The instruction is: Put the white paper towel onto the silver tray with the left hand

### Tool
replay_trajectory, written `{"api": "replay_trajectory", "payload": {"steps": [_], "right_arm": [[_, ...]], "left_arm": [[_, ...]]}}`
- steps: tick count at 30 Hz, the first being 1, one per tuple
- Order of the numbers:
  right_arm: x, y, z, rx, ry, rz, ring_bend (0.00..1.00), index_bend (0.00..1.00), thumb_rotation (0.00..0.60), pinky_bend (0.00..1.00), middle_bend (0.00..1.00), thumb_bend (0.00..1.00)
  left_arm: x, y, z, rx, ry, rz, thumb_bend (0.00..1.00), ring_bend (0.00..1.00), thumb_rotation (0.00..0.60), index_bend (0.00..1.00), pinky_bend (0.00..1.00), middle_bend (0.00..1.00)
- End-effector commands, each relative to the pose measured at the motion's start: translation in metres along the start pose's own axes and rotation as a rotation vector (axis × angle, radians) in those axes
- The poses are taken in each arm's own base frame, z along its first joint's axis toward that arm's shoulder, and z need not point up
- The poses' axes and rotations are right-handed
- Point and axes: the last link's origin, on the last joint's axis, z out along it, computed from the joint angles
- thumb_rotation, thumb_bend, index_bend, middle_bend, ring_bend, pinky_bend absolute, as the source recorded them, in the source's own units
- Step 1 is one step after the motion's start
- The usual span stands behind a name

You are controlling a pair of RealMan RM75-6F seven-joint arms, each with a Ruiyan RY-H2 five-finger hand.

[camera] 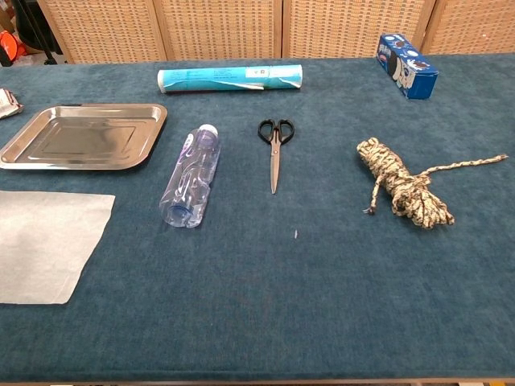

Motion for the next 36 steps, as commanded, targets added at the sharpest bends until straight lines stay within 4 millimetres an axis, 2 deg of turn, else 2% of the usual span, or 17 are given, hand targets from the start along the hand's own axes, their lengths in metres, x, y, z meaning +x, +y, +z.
{"api": "replay_trajectory", "payload": {"steps": [1,9,36], "right_arm": [[0.0,0.0001,0.0,0.0,0.001,-0.001,0.0,0.09,0.6,0.0,0.0,0.0],[0.0003,-0.0001,-0.0004,0.002,0.004,0.0,0.0,0.09,0.6,0.0,0.0,0.0],[0.0005,-0.0003,-0.0005,0.005,0.009,0.0,0.0,0.09,0.6,0.0,0.0,0.0]], "left_arm": [[-0.0015,0.0001,-0.0002,0.003,0.0,0.005,0.3,0.0,0.6,0.59,0.0,0.0],[-0.0051,0.0006,0.0008,0.01,0.001,0.004,0.36,0.0,0.6,0.59,0.0,0.0],[-0.0025,0.0024,0.0011,0.015,0.035,0.008,0.43,0.0,0.6,0.6,0.0,0.0]]}}
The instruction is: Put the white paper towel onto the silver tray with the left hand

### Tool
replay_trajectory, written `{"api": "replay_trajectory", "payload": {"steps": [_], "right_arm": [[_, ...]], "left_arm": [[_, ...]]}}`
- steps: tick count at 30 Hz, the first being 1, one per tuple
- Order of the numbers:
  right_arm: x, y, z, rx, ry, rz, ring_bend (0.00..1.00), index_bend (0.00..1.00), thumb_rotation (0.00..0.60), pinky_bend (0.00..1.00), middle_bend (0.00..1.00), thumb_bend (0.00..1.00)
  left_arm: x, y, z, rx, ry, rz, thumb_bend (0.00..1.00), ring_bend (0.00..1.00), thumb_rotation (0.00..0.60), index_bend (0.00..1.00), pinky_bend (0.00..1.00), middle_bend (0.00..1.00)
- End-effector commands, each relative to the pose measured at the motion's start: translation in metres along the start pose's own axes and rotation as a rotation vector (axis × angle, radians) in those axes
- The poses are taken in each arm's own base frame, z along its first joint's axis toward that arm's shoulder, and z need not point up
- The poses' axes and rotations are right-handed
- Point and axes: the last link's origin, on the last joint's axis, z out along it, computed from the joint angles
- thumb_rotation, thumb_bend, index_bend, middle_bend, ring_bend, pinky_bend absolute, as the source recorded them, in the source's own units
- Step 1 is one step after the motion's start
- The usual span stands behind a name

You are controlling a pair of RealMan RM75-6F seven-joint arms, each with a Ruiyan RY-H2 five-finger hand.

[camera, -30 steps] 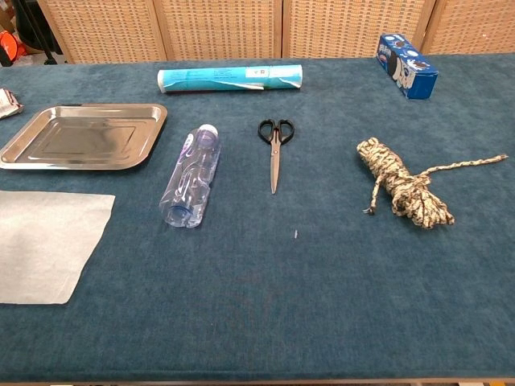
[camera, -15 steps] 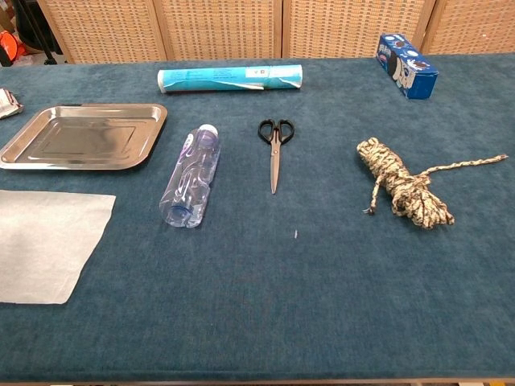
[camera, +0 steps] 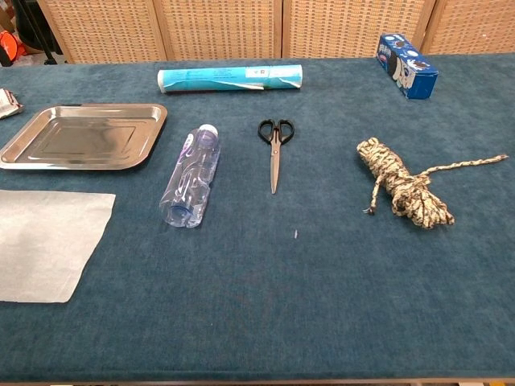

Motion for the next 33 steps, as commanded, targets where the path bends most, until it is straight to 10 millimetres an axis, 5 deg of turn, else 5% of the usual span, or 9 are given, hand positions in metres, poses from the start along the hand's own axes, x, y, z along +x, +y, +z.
{"api": "replay_trajectory", "payload": {"steps": [1,33], "right_arm": [[0.0,0.0,0.0,0.0,0.0,0.0,0.0,0.09,0.6,0.0,0.0,0.0],[0.001,0.0,0.0,-0.003,0.003,0.003,0.0,0.09,0.6,0.0,0.0,0.0]], "left_arm": [[0.001,0.0,0.0,-0.001,0.003,-0.001,0.43,0.0,0.6,0.61,0.0,0.0],[0.054,-0.007,0.016,0.036,0.195,-0.007,0.45,0.0,0.6,0.67,0.0,0.0]]}}
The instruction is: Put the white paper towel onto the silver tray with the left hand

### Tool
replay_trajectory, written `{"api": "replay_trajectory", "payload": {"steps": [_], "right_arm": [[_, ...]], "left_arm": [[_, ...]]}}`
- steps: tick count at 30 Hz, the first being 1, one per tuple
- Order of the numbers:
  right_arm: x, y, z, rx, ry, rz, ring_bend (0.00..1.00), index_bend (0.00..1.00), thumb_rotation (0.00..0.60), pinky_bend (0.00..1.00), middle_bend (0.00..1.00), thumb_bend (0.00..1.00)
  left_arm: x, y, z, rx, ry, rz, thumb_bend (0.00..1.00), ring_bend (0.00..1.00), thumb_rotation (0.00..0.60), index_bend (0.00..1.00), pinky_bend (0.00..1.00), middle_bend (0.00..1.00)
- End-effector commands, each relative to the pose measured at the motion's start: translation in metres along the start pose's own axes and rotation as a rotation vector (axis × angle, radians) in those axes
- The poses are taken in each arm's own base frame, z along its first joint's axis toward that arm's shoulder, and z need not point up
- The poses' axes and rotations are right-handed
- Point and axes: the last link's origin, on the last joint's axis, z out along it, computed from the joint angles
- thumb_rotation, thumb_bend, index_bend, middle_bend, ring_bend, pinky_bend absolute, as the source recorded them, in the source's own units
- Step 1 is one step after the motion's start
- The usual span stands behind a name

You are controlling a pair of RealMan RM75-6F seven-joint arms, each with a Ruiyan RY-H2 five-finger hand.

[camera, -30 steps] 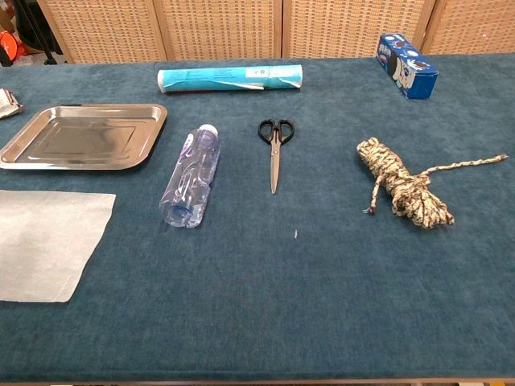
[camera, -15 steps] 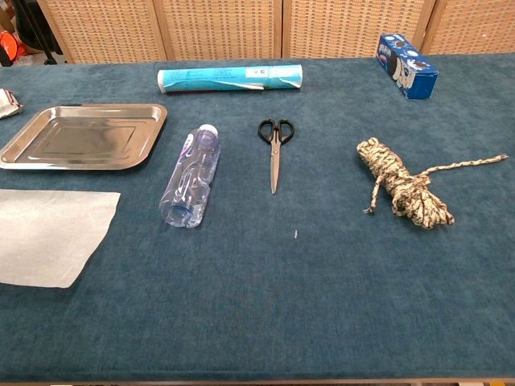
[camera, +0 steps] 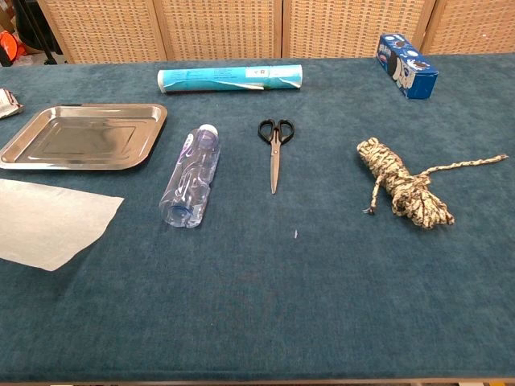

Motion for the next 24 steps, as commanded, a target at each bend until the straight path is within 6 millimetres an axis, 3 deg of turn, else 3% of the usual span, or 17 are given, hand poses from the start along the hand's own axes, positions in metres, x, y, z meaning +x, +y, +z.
{"api": "replay_trajectory", "payload": {"steps": [1,14,24], "right_arm": [[0.0,0.0,0.0,0.0,0.001,0.0,0.0,0.09,0.6,0.0,0.0,0.0],[0.0,0.001,0.001,-0.003,0.0,0.002,0.0,0.09,0.6,0.0,0.0,0.0],[0.0,0.001,0.002,-0.005,-0.004,0.002,0.0,0.09,0.6,0.0,0.0,0.0]], "left_arm": [[0.008,-0.002,0.005,0.011,0.028,-0.003,0.45,0.0,0.6,0.67,0.0,0.0],[0.038,-0.005,0.033,0.046,0.135,0.003,0.45,0.0,0.6,0.67,0.0,0.0],[0.058,-0.004,0.071,0.087,0.175,0.021,0.46,0.0,0.6,0.67,0.0,0.0]]}}
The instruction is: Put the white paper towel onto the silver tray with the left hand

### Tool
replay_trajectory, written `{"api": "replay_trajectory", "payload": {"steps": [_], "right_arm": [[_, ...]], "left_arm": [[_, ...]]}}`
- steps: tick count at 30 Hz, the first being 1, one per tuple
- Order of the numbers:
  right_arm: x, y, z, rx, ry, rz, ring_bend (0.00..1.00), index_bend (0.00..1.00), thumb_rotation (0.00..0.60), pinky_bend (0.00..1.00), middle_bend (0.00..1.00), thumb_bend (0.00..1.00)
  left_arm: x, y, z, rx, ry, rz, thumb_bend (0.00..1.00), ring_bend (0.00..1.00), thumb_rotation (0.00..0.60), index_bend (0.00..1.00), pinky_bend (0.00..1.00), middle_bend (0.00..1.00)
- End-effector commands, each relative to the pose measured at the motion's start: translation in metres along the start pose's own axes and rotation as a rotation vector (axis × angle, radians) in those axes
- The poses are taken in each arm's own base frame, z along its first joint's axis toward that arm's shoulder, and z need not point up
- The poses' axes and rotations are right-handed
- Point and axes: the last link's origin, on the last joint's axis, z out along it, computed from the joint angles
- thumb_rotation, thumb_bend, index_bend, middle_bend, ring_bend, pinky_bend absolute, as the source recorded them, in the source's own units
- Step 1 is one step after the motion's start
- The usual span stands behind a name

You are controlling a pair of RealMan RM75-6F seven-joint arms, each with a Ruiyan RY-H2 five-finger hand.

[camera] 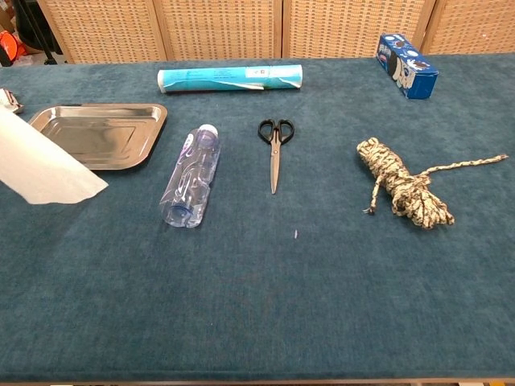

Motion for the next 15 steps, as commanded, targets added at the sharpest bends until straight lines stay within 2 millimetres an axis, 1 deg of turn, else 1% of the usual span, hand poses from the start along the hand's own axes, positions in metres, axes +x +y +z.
{"api": "replay_trajectory", "payload": {"steps": [1,10,15], "right_arm": [[0.0,0.0,0.0,0.0,-0.001,-0.001,0.0,0.09,0.6,0.0,0.0,0.0],[0.0,0.002,0.001,-0.006,-0.002,0.002,0.0,0.09,0.6,0.0,0.0,0.0],[-0.001,0.001,0.002,-0.004,-0.006,0.0,0.0,0.09,0.6,0.0,0.0,0.0]], "left_arm": [[0.004,0.005,0.015,0.006,0.008,0.003,0.46,0.0,0.6,0.67,0.0,0.0],[0.006,0.015,0.045,0.055,0.022,0.0,0.45,0.0,0.6,0.68,0.0,0.0],[0.014,0.017,0.066,0.082,0.061,0.015,0.45,0.0,0.6,0.68,0.0,0.0]]}}
